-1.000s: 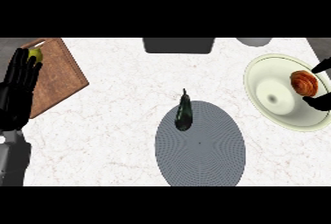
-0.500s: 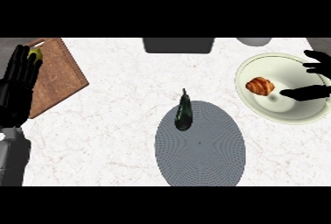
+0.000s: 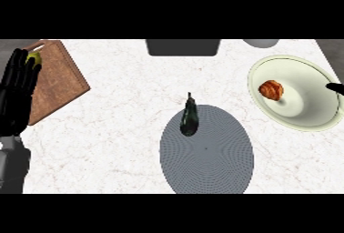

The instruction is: Pick the croissant from the placemat and place it in the bowl

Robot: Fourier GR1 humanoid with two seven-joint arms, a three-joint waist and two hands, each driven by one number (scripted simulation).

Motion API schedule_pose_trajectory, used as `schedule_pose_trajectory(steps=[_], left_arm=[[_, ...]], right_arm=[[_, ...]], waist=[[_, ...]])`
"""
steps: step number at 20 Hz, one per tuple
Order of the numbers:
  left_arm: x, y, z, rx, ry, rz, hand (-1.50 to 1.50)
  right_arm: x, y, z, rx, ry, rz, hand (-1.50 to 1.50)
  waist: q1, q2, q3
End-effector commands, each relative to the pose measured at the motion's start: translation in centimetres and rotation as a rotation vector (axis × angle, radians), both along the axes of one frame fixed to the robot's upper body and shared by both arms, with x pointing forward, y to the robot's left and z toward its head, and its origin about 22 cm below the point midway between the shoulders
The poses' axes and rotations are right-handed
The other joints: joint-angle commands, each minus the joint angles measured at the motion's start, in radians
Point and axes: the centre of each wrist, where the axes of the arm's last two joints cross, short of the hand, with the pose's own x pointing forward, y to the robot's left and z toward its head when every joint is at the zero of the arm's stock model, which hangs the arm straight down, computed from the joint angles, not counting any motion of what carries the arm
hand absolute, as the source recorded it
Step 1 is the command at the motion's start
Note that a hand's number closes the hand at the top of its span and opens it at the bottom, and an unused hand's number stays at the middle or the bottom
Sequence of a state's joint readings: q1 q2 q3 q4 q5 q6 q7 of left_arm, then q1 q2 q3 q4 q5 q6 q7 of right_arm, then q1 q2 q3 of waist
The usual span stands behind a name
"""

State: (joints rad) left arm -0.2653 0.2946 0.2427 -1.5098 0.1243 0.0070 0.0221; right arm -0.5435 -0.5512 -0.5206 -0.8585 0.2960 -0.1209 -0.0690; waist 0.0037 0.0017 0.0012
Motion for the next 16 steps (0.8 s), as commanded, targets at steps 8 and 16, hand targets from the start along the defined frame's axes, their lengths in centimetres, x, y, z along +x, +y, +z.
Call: schedule_pose_trajectory(steps=[8, 16], left_arm=[[-0.4, -0.4, -0.1, 0.007, 0.002, 0.004, 0.00], [0.8, -1.2, -1.0, 0.005, -0.024, 0.000, 0.00]], right_arm=[[-9.9, -11.8, 0.2, 0.138, -0.164, -0.118, -1.50], [-16.4, -16.7, 0.4, 0.159, -0.181, -0.093, -1.50]], waist=[[-0.003, 0.001, 0.001], [0.003, 0.006, 0.002]])
